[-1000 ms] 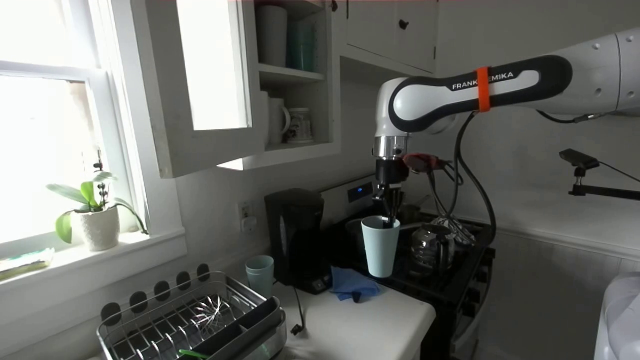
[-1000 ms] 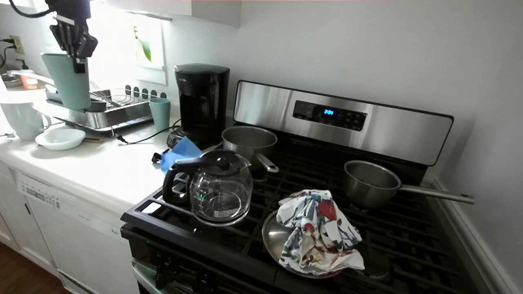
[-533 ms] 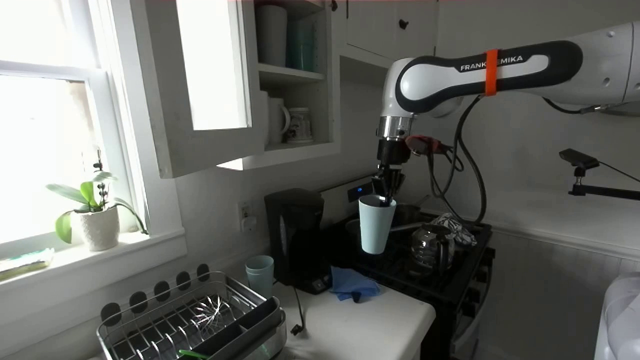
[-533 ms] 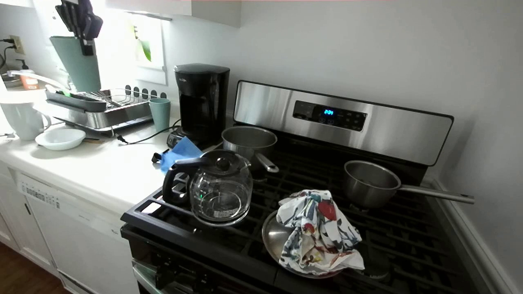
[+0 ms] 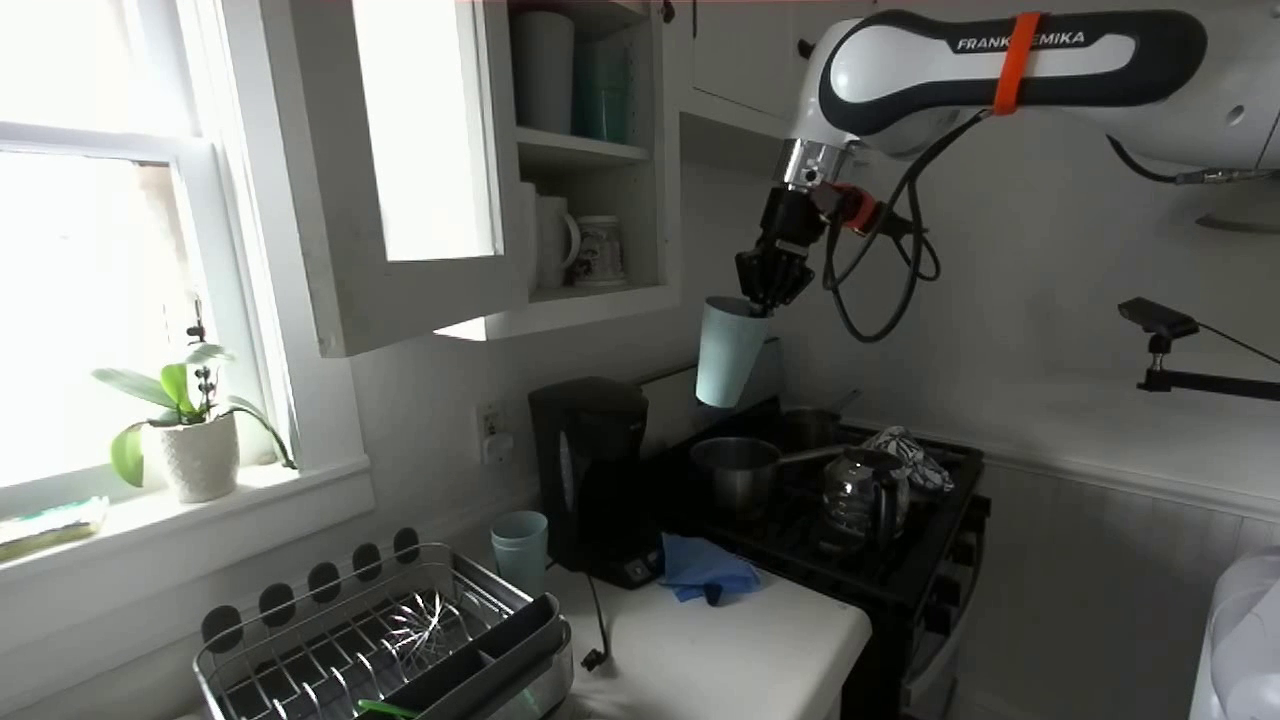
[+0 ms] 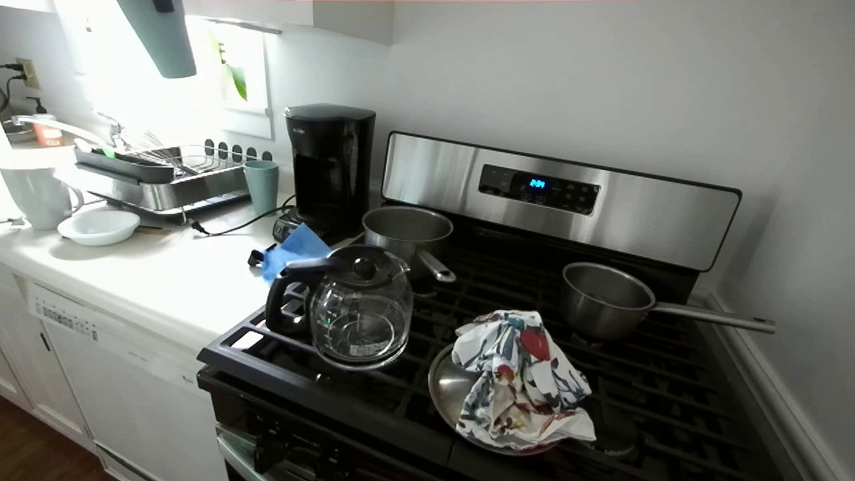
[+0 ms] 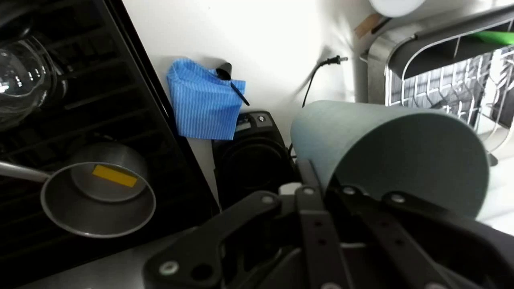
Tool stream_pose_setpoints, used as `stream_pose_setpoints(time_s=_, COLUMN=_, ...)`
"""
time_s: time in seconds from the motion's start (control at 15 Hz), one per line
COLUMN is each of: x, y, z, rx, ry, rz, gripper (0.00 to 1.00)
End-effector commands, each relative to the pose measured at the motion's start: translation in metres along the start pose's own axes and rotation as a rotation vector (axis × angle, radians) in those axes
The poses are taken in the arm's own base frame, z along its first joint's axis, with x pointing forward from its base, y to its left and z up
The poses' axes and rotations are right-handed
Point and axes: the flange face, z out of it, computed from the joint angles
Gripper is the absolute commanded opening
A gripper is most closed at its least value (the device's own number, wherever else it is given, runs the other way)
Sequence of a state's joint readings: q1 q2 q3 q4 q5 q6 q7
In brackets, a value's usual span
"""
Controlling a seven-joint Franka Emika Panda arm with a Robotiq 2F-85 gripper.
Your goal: Pick up the light blue cup and put it in the bottom shelf of the top wall cabinet
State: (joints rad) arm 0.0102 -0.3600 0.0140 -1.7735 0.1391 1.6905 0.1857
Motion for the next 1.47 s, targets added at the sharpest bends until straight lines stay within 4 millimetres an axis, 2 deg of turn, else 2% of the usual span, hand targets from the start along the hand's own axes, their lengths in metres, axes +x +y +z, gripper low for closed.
stream_pose_setpoints(time_s=0.0, x=0.019, y=-0.014, z=-0.040, rx=0.052, ry=0.051, rz=0.097, gripper=0.02)
stream_pose_setpoints(time_s=0.33, x=0.042, y=-0.028, z=-0.077, rx=0.097, ry=0.155, rz=0.197, gripper=0.02)
stream_pose_setpoints(time_s=0.4, x=0.028, y=-0.020, z=-0.065, rx=0.058, ry=0.135, rz=0.162, gripper=0.04)
stream_pose_setpoints(time_s=0.6, x=0.038, y=-0.024, z=-0.072, rx=0.067, ry=0.152, rz=0.176, gripper=0.04)
stream_pose_setpoints(time_s=0.67, x=0.039, y=-0.025, z=-0.072, rx=0.067, ry=0.152, rz=0.178, gripper=0.02)
stream_pose_setpoints(time_s=1.2, x=0.057, y=-0.011, z=-0.105, rx=0.147, ry=0.230, rz=0.274, gripper=0.02)
stream_pose_setpoints(time_s=1.4, x=0.071, y=-0.013, z=-0.106, rx=0.176, ry=0.274, rz=0.298, gripper=0.02)
